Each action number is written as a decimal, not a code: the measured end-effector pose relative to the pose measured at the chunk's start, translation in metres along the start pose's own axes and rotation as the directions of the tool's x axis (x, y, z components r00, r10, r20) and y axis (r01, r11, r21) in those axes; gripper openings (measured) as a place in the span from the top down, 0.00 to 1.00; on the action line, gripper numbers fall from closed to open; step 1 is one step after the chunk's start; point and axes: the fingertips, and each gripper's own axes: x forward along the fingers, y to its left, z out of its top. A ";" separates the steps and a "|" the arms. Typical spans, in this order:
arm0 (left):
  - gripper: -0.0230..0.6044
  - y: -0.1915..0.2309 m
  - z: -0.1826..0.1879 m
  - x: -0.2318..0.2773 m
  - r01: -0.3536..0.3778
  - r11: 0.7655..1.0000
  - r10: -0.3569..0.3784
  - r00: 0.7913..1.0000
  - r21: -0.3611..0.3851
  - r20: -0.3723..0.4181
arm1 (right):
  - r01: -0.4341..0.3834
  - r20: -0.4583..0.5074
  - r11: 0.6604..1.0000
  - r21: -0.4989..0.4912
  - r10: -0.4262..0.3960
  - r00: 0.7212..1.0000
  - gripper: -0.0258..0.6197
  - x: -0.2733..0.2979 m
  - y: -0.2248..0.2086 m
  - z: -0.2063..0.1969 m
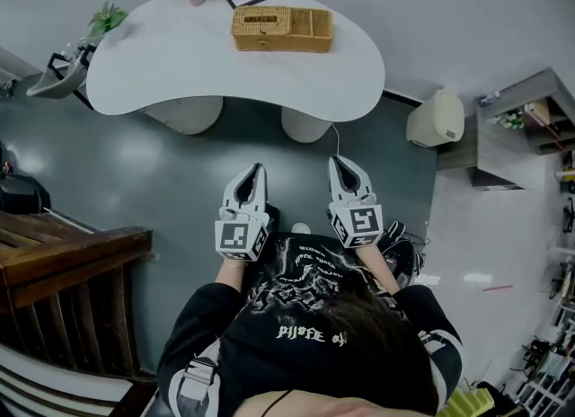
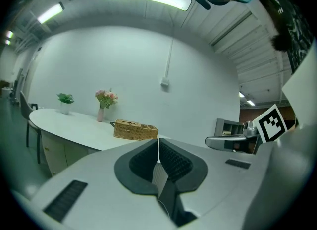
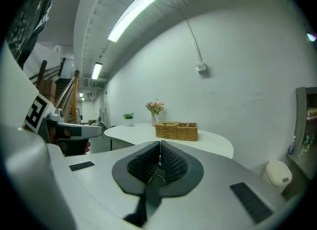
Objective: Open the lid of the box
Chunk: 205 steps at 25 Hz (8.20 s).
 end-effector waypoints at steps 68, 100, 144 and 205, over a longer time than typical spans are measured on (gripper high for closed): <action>0.92 0.174 0.062 0.276 -0.217 0.976 0.216 0.976 -0.016 -0.040 | -0.428 -0.116 0.903 0.041 0.430 0.895 0.92 0.350 -0.067 0.079; 0.92 0.272 0.092 0.345 -0.014 1.000 0.015 0.998 0.016 -0.060 | -0.413 -0.368 0.890 -0.191 0.325 0.871 0.80 0.438 -0.014 0.079; 0.92 0.304 0.078 0.346 0.068 0.997 -0.064 0.991 0.031 -0.116 | -0.518 -0.555 0.688 -0.509 0.198 0.808 0.91 0.452 -0.015 0.076; 0.92 0.315 0.077 0.345 0.084 0.995 -0.089 0.991 -0.057 -0.096 | -0.568 -0.535 0.527 -0.632 0.233 0.812 0.91 0.537 -0.065 0.197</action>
